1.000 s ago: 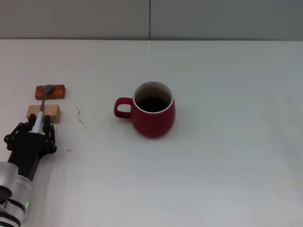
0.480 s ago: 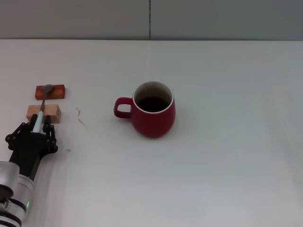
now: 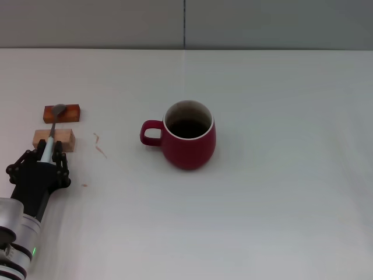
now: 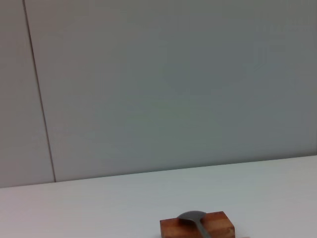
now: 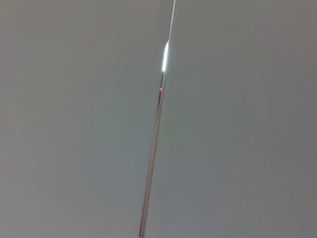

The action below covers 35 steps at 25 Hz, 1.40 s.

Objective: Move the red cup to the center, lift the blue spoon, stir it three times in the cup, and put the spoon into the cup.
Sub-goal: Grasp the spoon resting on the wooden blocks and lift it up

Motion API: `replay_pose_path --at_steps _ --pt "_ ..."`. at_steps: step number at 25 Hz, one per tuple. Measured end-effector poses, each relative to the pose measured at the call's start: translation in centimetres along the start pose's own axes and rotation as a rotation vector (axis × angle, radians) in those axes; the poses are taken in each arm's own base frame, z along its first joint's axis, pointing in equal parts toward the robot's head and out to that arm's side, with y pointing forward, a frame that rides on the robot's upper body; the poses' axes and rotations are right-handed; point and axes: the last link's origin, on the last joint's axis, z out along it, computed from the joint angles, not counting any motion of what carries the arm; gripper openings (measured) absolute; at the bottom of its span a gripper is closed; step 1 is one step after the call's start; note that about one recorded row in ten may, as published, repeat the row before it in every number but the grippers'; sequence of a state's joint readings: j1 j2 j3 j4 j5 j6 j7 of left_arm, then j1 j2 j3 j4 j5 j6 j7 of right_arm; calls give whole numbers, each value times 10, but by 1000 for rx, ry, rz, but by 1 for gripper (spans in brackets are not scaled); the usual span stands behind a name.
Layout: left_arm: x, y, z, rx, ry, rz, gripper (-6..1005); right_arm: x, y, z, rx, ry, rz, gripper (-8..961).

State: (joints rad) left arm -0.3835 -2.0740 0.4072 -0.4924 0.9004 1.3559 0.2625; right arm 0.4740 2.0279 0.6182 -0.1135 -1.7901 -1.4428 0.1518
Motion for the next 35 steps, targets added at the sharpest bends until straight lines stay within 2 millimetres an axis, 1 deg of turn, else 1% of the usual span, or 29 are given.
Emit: replay_pose_path --at_steps 16,35 --pt "0 -2 1 11 4 1 191 0 1 0 0 2 1 631" --pt "0 -2 1 6 -1 3 173 0 1 0 0 2 1 633"
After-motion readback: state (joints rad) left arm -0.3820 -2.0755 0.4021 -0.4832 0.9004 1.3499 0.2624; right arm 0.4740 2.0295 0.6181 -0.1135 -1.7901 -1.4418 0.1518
